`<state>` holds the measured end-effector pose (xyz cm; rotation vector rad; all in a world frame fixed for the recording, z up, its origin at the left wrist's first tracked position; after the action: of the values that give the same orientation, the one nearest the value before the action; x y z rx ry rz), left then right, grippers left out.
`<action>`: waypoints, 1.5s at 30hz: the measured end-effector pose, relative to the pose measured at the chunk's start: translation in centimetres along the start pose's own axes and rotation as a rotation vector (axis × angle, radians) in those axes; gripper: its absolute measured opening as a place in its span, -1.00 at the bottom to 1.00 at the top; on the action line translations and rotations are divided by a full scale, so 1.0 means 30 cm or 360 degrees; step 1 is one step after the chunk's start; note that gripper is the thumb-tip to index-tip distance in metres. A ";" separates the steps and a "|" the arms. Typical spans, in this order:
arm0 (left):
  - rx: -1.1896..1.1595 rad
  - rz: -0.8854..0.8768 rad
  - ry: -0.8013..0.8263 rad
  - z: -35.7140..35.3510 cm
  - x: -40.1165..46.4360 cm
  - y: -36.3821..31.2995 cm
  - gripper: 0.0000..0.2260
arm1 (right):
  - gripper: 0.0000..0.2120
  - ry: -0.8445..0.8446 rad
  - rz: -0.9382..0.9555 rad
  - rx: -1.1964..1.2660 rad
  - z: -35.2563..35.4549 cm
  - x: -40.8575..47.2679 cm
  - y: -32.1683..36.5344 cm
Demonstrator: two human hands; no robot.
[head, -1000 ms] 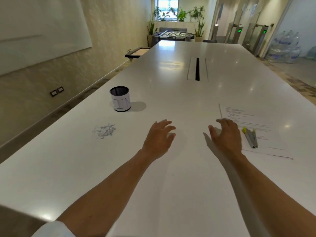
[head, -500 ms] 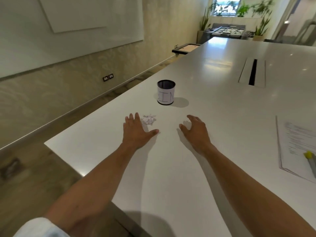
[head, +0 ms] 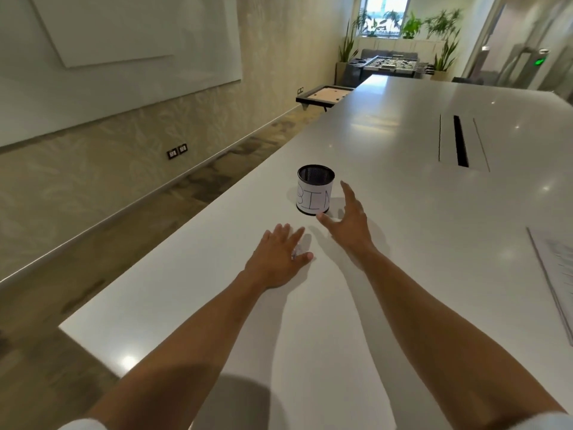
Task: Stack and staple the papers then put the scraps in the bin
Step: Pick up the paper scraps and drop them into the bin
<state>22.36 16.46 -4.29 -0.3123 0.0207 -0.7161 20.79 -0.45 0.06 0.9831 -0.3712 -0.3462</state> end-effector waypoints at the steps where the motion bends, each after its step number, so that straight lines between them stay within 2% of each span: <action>1: 0.0000 -0.0100 0.0013 0.002 0.010 -0.016 -0.45 | -0.17 -0.0014 0.0014 -0.0031 -0.006 0.020 0.011; 4: -0.0163 -0.0309 -0.0011 0.013 0.016 -0.050 -0.59 | -0.18 -0.0027 0.0085 -0.0158 -0.026 0.079 0.042; 9: -0.0370 -0.0320 -0.0086 0.001 0.000 -0.031 -0.64 | -0.22 0.0017 0.0068 -0.0330 -0.071 0.144 0.038; 16: -0.0601 -0.0330 -0.0247 0.025 -0.038 -0.035 -0.76 | -0.53 -0.0066 0.0174 -0.0260 -0.083 0.145 0.100; 22: -0.0505 -0.0466 -0.0267 0.043 -0.038 -0.054 -0.90 | -0.71 -0.0149 0.0217 -0.0128 -0.042 0.091 0.118; 25: -0.0437 -0.0442 -0.0228 0.041 -0.036 -0.059 -0.88 | -0.73 -0.0119 0.0227 -0.0036 -0.024 0.052 0.115; 33: -0.0269 -0.0371 -0.0097 0.047 -0.039 -0.084 -0.64 | -0.72 -0.0019 0.0324 0.0058 0.003 -0.030 0.107; 39: -0.0108 -0.0244 -0.0208 0.062 -0.056 -0.078 -0.51 | -0.72 0.0022 0.0342 0.0075 0.004 -0.070 0.121; 41: -0.0305 -0.0169 -0.0281 0.084 -0.062 -0.068 -0.54 | -0.72 0.0021 0.0359 0.0073 0.001 -0.081 0.129; 43: -0.0751 -0.0005 -0.0452 0.109 -0.065 -0.027 -0.55 | -0.72 0.0018 0.0388 0.0083 -0.001 -0.089 0.135; 45: -0.1146 0.0184 -0.0691 0.139 -0.071 0.019 -0.48 | -0.72 0.0008 0.0409 0.0089 -0.002 -0.096 0.137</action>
<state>21.63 19.40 -0.66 -1.1421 -0.1175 -0.4928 18.73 2.97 3.12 0.9776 -0.4987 -0.1007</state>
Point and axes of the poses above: each hand's wrist, its own x-axis towards the middle knuckle, its own z-axis out of the back of the hand, y = z × x, the point moved 8 cm from there along x, towards the middle knuckle, and after that the axes turned 4 degrees about -z, right-handed, at the moved point
